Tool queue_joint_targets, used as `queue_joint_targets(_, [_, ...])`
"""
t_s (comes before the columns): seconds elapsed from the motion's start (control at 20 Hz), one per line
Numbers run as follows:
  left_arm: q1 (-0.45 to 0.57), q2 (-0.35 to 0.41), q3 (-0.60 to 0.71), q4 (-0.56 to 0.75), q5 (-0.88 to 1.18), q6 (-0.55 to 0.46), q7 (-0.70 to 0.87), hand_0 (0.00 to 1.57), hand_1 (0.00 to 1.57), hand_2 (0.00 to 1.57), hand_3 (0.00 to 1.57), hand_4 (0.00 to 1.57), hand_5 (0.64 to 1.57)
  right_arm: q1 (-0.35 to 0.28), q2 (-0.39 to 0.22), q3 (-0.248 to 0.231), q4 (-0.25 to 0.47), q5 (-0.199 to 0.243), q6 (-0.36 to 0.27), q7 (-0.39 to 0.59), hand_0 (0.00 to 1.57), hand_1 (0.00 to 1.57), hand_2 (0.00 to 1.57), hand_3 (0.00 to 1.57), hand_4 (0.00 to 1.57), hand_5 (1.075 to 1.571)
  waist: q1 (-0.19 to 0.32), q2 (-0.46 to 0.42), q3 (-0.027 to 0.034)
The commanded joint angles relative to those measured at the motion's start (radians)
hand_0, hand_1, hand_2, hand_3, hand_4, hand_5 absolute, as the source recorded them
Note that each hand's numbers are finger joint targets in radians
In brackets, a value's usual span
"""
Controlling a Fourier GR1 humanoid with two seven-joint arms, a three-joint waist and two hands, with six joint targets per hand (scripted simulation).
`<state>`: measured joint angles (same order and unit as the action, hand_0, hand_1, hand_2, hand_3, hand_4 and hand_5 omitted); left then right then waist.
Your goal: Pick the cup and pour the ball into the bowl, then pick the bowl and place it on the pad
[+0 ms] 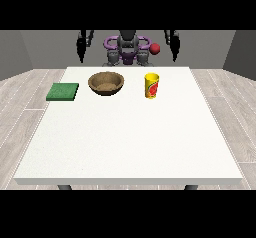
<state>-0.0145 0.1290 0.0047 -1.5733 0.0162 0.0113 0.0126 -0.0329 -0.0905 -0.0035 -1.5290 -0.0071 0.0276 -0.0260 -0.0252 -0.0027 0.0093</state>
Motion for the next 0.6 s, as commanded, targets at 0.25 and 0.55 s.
queue_joint_targets(0.25, [-0.025,0.05,0.011,-0.109,0.012,-0.013,0.106,0.0,0.0,0.0,0.0,0.0,1.524,-0.014,-0.053,-0.019,-0.099,-0.009,0.006,0.114,0.0,0.0,0.0,0.0,0.0,1.568,-0.012,-0.284,-0.0065])
queue_joint_targets(0.55, [0.189,-0.127,-0.264,-0.235,0.13,0.082,-0.061,0.0,0.0,0.0,0.0,0.0,1.521,0.027,-0.014,-0.124,-0.07,-0.118,-0.003,0.002,0.0,0.0,0.0,0.0,0.0,1.566,0.073,-0.209,-0.0093])
